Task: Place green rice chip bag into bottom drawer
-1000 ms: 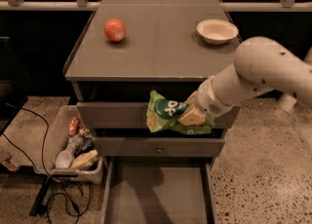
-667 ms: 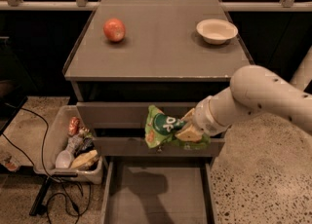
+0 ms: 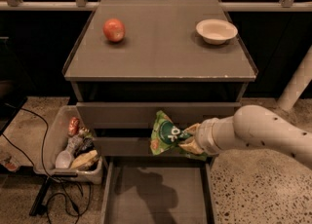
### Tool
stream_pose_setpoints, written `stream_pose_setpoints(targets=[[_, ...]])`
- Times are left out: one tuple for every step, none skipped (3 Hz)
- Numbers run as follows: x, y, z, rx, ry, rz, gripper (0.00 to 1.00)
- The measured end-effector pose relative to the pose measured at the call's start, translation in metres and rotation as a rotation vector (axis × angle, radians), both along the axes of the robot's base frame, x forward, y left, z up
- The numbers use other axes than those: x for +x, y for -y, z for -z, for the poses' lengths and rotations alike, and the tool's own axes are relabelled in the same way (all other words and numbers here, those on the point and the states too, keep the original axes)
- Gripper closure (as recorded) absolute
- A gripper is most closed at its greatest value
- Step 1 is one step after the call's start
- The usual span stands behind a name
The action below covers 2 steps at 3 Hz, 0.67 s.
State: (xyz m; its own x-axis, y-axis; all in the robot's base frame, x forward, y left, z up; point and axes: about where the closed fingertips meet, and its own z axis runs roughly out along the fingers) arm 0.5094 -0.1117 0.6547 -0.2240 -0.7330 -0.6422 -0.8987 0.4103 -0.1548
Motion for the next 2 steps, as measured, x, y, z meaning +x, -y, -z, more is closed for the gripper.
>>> stream_pose_setpoints(targets=[[0.0125,0.0017,-0.0048,0.006,0.043,0.029,1.00],[0.0124,0.0017,-0.0048,0.006,0.043,0.029,1.00]])
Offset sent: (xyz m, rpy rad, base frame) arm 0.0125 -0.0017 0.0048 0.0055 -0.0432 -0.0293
